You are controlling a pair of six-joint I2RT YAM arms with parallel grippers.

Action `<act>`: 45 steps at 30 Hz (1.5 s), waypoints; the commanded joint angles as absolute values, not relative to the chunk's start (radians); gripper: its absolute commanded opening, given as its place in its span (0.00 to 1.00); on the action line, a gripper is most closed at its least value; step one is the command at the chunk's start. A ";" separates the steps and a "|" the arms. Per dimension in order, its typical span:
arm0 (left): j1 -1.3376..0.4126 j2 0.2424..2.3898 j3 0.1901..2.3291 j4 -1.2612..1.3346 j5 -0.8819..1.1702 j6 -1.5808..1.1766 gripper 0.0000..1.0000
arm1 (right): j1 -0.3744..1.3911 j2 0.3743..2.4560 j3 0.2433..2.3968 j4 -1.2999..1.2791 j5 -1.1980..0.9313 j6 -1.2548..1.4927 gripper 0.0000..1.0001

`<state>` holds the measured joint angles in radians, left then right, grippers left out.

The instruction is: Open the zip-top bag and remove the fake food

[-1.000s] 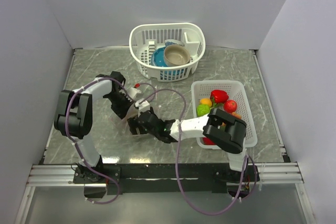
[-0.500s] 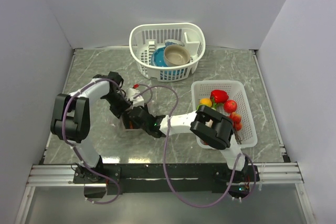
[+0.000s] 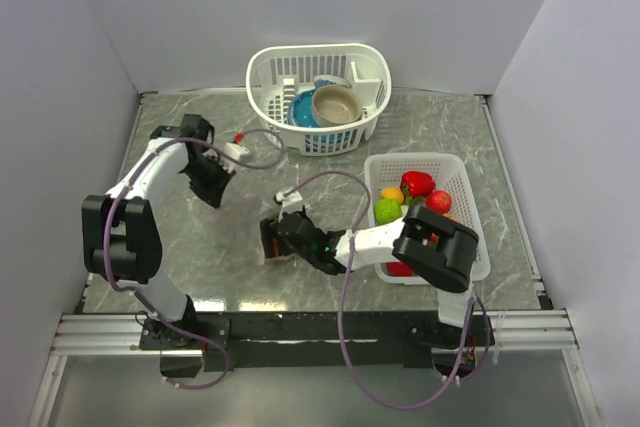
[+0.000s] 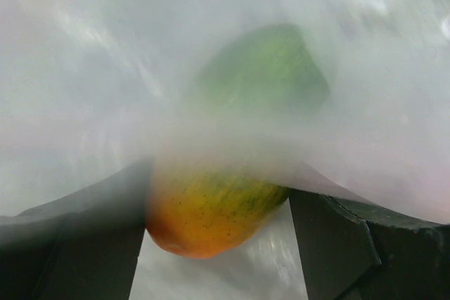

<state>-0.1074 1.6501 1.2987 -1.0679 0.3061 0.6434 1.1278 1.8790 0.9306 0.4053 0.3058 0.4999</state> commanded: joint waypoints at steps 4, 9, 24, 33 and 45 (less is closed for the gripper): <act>-0.020 1.663 1.347 -0.942 0.167 0.606 0.01 | 1.126 1.668 0.795 0.339 0.366 0.482 0.28; -0.021 1.657 1.318 -0.925 0.169 0.595 0.01 | 1.127 1.444 0.700 0.255 0.440 0.479 0.28; -0.167 1.577 1.261 -0.750 0.353 0.418 0.25 | 0.976 0.917 0.571 -0.496 0.968 0.917 0.20; -0.247 1.640 1.546 -0.666 0.377 0.273 0.99 | 0.899 0.894 0.653 -0.538 0.940 0.879 1.00; -0.242 1.156 1.163 -0.559 0.348 0.147 0.99 | 0.951 0.870 0.818 -0.744 0.882 0.865 1.00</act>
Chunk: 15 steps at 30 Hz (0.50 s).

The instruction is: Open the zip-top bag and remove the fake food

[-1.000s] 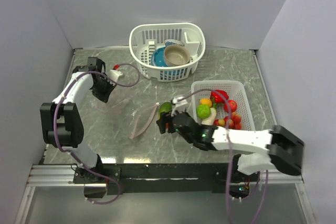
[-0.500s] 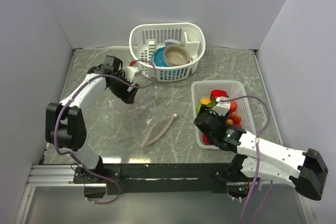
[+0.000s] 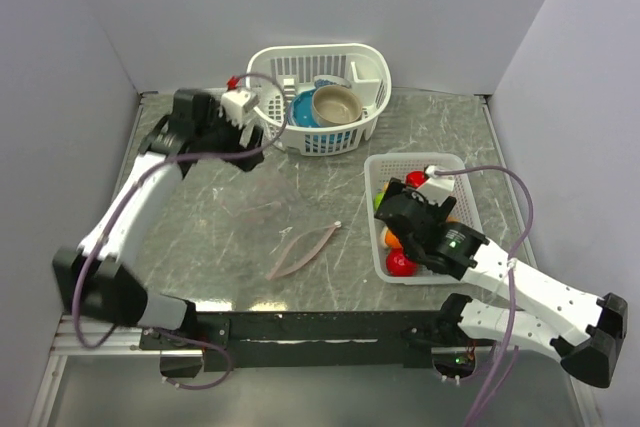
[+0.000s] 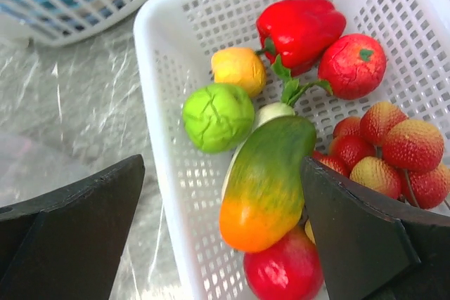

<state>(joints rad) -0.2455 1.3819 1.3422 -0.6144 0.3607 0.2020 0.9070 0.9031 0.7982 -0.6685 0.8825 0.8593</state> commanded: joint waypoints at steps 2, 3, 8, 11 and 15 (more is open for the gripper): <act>-0.239 1.027 1.056 -0.525 0.334 0.126 0.99 | 0.988 0.862 0.810 -0.707 0.847 0.832 1.00; -0.236 0.991 1.027 -0.519 0.336 0.121 0.99 | 0.999 0.862 0.811 -0.701 0.844 0.825 1.00; -0.224 0.879 0.956 -0.514 0.313 0.063 0.99 | 1.081 0.847 0.811 -0.608 0.890 0.756 1.00; -0.222 0.876 0.966 -0.511 0.227 0.006 0.99 | 1.106 0.841 0.818 -0.562 0.894 0.695 1.00; -0.218 0.902 0.986 -0.528 0.175 -0.072 0.99 | 1.135 0.842 0.836 -0.551 0.917 0.647 1.00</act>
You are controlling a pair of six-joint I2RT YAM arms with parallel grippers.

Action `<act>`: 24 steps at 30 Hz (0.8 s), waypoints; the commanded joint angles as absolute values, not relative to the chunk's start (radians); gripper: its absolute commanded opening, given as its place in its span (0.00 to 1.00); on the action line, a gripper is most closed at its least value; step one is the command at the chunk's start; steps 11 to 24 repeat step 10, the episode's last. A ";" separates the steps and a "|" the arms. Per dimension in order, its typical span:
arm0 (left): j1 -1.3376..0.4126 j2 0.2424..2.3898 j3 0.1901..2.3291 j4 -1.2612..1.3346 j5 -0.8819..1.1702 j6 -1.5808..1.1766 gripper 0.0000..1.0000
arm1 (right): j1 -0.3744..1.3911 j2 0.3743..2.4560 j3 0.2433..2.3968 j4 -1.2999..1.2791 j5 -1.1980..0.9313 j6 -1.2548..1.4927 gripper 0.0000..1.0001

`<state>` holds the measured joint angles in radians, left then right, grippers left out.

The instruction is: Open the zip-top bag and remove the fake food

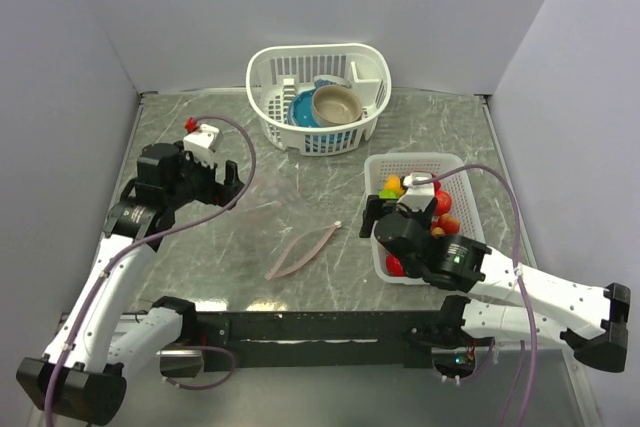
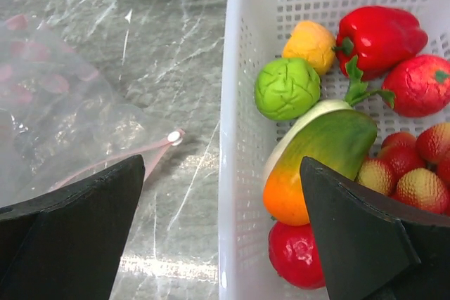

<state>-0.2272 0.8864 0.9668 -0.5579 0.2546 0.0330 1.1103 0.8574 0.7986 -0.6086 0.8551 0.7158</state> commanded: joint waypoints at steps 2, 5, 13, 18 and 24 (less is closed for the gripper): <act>-0.216 0.910 0.982 -0.526 0.201 -0.084 0.99 | 1.144 0.841 0.835 -0.545 0.922 0.638 1.00; -0.212 0.910 0.968 -0.514 0.235 -0.086 0.99 | 1.149 0.828 0.825 -0.523 0.920 0.624 1.00; -0.181 0.913 0.954 -0.496 0.310 -0.067 0.99 | 1.152 0.812 0.810 -0.506 0.916 0.611 1.00; -0.181 0.913 0.954 -0.496 0.310 -0.067 0.99 | 1.152 0.812 0.810 -0.506 0.916 0.611 1.00; -0.181 0.913 0.954 -0.496 0.310 -0.067 0.99 | 1.152 0.812 0.810 -0.506 0.916 0.611 1.00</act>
